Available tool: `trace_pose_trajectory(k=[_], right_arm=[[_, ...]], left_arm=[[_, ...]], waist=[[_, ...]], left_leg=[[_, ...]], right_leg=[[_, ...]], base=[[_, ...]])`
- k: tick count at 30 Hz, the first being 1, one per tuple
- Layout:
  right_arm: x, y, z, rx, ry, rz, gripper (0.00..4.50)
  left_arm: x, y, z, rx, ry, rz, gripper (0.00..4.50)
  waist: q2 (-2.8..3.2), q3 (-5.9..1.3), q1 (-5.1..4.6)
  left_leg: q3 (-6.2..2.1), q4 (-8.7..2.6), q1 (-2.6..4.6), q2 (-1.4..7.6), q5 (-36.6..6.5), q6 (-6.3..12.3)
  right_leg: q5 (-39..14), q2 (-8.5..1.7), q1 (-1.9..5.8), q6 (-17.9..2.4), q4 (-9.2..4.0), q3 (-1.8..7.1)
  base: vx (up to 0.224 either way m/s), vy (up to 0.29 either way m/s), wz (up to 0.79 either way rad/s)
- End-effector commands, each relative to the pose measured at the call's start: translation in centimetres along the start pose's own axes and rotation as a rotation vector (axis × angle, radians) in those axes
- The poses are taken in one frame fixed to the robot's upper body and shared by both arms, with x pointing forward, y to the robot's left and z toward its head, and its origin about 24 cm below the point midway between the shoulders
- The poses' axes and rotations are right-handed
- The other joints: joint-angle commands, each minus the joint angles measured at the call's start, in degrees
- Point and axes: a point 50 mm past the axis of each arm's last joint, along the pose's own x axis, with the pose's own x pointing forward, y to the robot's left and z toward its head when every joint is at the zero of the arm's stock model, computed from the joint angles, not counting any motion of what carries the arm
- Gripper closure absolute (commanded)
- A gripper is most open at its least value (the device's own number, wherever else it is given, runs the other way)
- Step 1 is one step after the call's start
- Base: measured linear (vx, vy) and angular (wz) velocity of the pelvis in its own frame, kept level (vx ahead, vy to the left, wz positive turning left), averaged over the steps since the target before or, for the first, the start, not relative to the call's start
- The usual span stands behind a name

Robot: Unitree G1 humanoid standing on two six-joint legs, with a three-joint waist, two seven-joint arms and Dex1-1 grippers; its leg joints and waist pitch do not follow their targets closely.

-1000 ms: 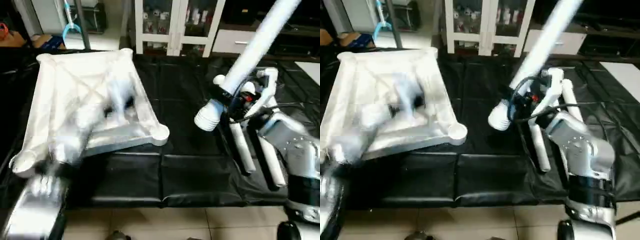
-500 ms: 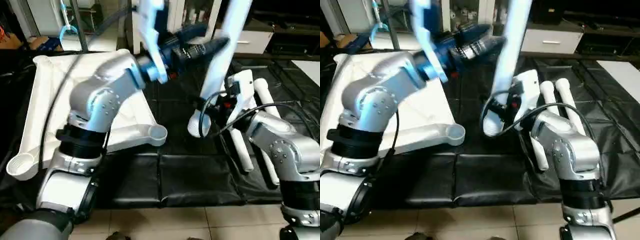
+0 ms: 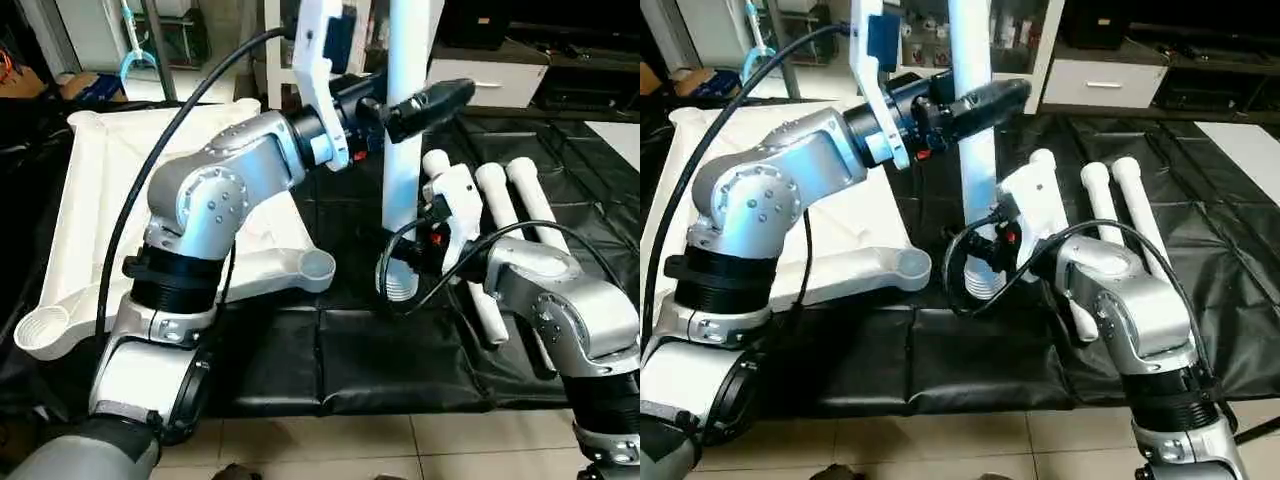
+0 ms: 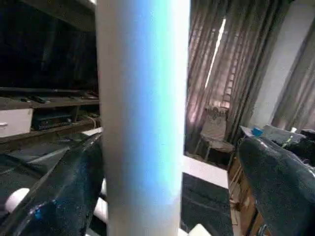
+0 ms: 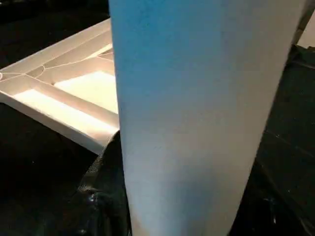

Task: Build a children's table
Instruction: Pick table leg

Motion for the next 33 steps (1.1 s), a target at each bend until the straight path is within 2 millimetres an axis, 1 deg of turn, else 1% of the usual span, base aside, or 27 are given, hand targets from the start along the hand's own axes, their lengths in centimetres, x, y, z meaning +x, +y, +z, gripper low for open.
trace_pose_trajectory(k=[1, 3, 4, 5, 8, 9, 10, 11, 12, 13, 15, 16, 18, 19, 20, 23, 24, 25, 26, 29, 30, 31, 33], right_arm=[[-0.2, 0.0, 0.4, -0.039, -0.016, -0.006, 2.66], [-0.2, 0.0, 0.4, -0.043, -0.016, -0.011, 2.66], [-0.2, -0.1, 0.5, -0.046, -0.016, -0.013, 2.66], [-0.2, -0.1, 0.5, -0.05, -0.017, -0.017, 2.66], [-0.2, -0.2, 0.5, -0.055, -0.017, -0.019, 2.66], [-0.2, -0.2, 0.5, -0.056, -0.018, -0.02, 2.66], [-0.2, -0.2, 0.5, -0.056, -0.018, -0.02, 2.66], [-0.2, -0.2, 0.5, -0.056, -0.019, -0.019, 2.66], [-0.1, -0.2, 0.5, -0.056, -0.02, -0.018, 2.66], [-0.1, -0.2, 0.6, -0.056, -0.02, -0.017, 2.66], [-0.1, -0.2, 0.6, -0.057, -0.021, -0.018, 2.66], [-0.1, -0.2, 0.6, -0.057, -0.022, -0.019, 2.66], [0.0, -0.3, 0.6, -0.054, -0.028, -0.021, 2.66], [0.0, -0.3, 0.7, -0.052, -0.032, -0.022, 2.66], [0.0, -0.3, 0.7, -0.053, -0.034, -0.021, 2.66], [0.1, -0.3, 0.8, -0.058, -0.036, -0.02, 2.66], [0.1, -0.3, 0.8, -0.058, -0.037, -0.02, 2.66], [0.1, -0.3, 0.8, -0.058, -0.038, -0.021, 2.66], [0.1, -0.3, 0.8, -0.061, -0.039, -0.023, 2.66], [0.2, -0.3, 0.8, -0.062, -0.04, -0.024, 2.66], [0.2, -0.3, 0.9, -0.064, -0.041, -0.025, 2.66], [0.2, -0.3, 0.9, -0.065, -0.042, -0.025, 2.66], [0.2, -0.4, 0.9, -0.068, -0.045, -0.029, 2.66]], left_arm=[[0.2, 0.2, 0.7, 0.008, -0.003, 0.037, 0.0], [0.1, 0.5, 0.7, 0.0, 0.002, 0.068, 0.0], [0.1, 0.7, 0.7, -0.006, 0.005, 0.087, 0.17], [0.1, 1.0, 0.7, -0.004, 0.011, 0.104, 0.17], [0.0, 1.2, 0.8, -0.006, 0.009, 0.124, 0.38], [0.0, 1.2, 0.8, -0.007, 0.009, 0.126, 0.45], [0.0, 1.2, 0.8, -0.007, 0.01, 0.128, 0.55], [0.0, 1.2, 0.8, -0.007, 0.013, 0.131, 0.55], [0.0, 1.2, 0.8, -0.001, 0.019, 0.137, 0.66], [0.0, 1.2, 0.8, 0.004, 0.022, 0.139, 0.73], [0.0, 1.3, 0.8, -0.001, 0.021, 0.144, 0.89], [0.0, 1.3, 0.8, -0.006, 0.02, 0.148, 1.05], [0.0, 1.3, 0.8, -0.006, 0.021, 0.148, 1.11], [0.0, 1.3, 0.8, -0.004, 0.023, 0.147, 1.31], [0.0, 1.3, 0.8, -0.011, 0.017, 0.147, 1.31], [-0.1, 1.3, 0.9, -0.015, 0.004, 0.155, 1.65], [-0.1, 1.3, 0.9, -0.011, 0.002, 0.157, 1.65], [-0.1, 1.3, 1.0, -0.007, 0.001, 0.157, 1.76], [-0.1, 1.2, 1.0, -0.008, 0.001, 0.152, 1.86], [-0.1, 1.2, 1.1, -0.001, -0.005, 0.157, 2.07], [0.0, 1.1, 1.3, 0.016, -0.005, 0.158, 2.07], [0.0, 1.0, 1.4, 0.028, -0.004, 0.158, 2.21], [0.1, 0.8, 1.6, 0.039, -0.007, 0.153, 2.34]], waist=[[-0.04, -4.28, -0.07], [-0.11, -4.28, -0.09], [-0.04, -4.29, -0.08], [-0.03, -4.29, -0.08], [-0.11, -4.32, -0.07], [-0.2, -4.33, -0.07], [-0.13, -4.35, -0.05], [-0.21, -4.36, -0.06], [-0.29, -4.34, -0.06], [-0.23, -4.33, -0.04], [-0.26, -4.3, -0.05], [-0.27, -4.25, -0.02], [-0.33, -4.24, -0.05], [-0.31, -4.25, -0.02], [-0.33, -4.26, -0.03], [-0.37, -4.24, -0.03], [-0.37, -4.27, -0.03], [-0.39, -4.23, -0.04], [-0.55, -4.26, -0.05], [-0.43, -4.23, -0.02], [-0.44, -4.26, -0.01], [-0.47, -4.23, -0.04], [-0.47, -4.22, -0.04]], left_leg=[[-0.46, -3.9, 1.17, 1.46, -10.5, -1.65], [-0.47, -3.9, 1.16, 1.43, -10.5, -1.63], [-0.47, -3.89, 1.16, 1.41, -10.6, -1.64], [-0.47, -3.89, 1.2, 1.42, -10.6, -1.65], [-0.47, -3.9, 1.17, 1.43, -10.3, -1.73], [-0.49, -3.91, 1.16, 1.46, -10.0, -1.64], [-0.5, -3.9, 1.13, 1.48, -9.7, -1.54], [-0.47, -3.88, 1.1, 1.48, -9.5, -1.44], [-0.44, -3.87, 1.13, 1.48, -9.4, -1.3], [-0.44, -3.87, 1.12, 1.46, -9.4, -1.15], [-0.42, -3.86, 1.11, 1.44, -9.7, -1.16], [-0.42, -3.87, 1.12, 1.43, -9.9, -1.22], [-0.41, -3.88, 1.18, 1.47, -10.2, -1.27], [-0.46, -3.92, 1.18, 1.51, -10.1, -1.3], [-0.42, -3.88, 1.17, 1.47, -10.2, -1.29], [-0.43, -3.92, 1.1, 1.49, -10.0, -1.24], [-0.45, -3.9, 1.14, 1.51, -9.9, -1.2], [-0.42, -3.89, 1.12, 1.46, -10.0, -1.14], [-0.4, -3.88, 1.08, 1.45, -9.9, -1.07], [-0.43, -3.9, 1.06, 1.48, -9.7, -1.05], [-0.44, -3.91, 1.11, 1.51, -9.7, -1.07], [-0.43, -3.92, 1.06, 1.5, -9.6, -1.02], [-0.43, -3.92, 1.04, 1.49, -9.7, -1.01]], right_leg=[[-12.6, -3.35, 2.89, -10.1, -4.73, 2.17], [-12.9, -3.34, 2.91, -10.0, -4.76, 2.17], [-13.2, -3.32, 2.88, -9.8, -4.77, 2.16], [-13.2, -3.3, 2.83, -9.7, -4.8, 2.16], [-12.9, -3.3, 2.83, -9.6, -4.76, 2.15], [-12.5, -3.35, 2.88, -9.8, -4.74, 2.15], [-11.8, -3.38, 2.9, -10.1, -4.63, 2.17], [-11.4, -3.37, 2.92, -10.2, -4.62, 2.18], [-11.2, -3.36, 2.92, -10.3, -4.59, 2.17], [-11.3, -3.4, 2.93, -10.4, -4.62, 2.18], [-11.9, -3.41, 2.93, -10.3, -4.67, 2.18], [-12.6, -3.44, 2.91, -10.2, -4.76, 2.18], [-13.2, -3.44, 2.82, -10.0, -4.83, 2.18], [-13.2, -3.45, 2.81, -10.0, -4.78, 2.16], [-13.2, -3.43, 2.8, -10.0, -4.82, 2.17], [-12.9, -3.46, 2.84, -10.0, -4.77, 2.16], [-12.9, -3.47, 2.83, -10.0, -4.77, 2.15], [-13.1, -3.45, 2.8, -10.0, -4.82, 2.16], [-13.1, -3.46, 2.85, -9.9, -4.81, 2.17], [-13.2, -3.47, 2.84, -9.8, -4.81, 2.16], [-13.0, -3.47, 2.83, -9.8, -4.8, 2.15], [-12.9, -3.45, 2.83, -9.8, -4.79, 2.17], [-13.2, -3.5, 2.85, -9.7, -4.81, 2.17]], base=[[0.0, 0.0, 0.0], [0.0, 0.0, 0.0], [0.0, 0.0, 0.0], [0.0, 0.0, 0.0], [0.0, 0.0, 0.0], [0.0, 0.0, 0.0], [0.0, 0.0, 0.0], [0.0, 0.0, 0.0], [0.0, 0.0, 0.0], [0.0, 0.0, 0.0], [0.0, 0.0, 0.0], [0.0, 0.0, 0.0], [0.0, 0.0, 0.0], [0.0, 0.0, 0.0], [0.0, 0.0, 0.0], [0.0, 0.0, 0.0], [0.0, 0.0, 0.0], [0.0, 0.0, 0.0], [0.0, 0.0, 0.0], [0.0, 0.0, 0.0], [0.0, 0.0, 0.0], [0.0, 0.0, 0.0], [0.0, 0.0, 0.0]])
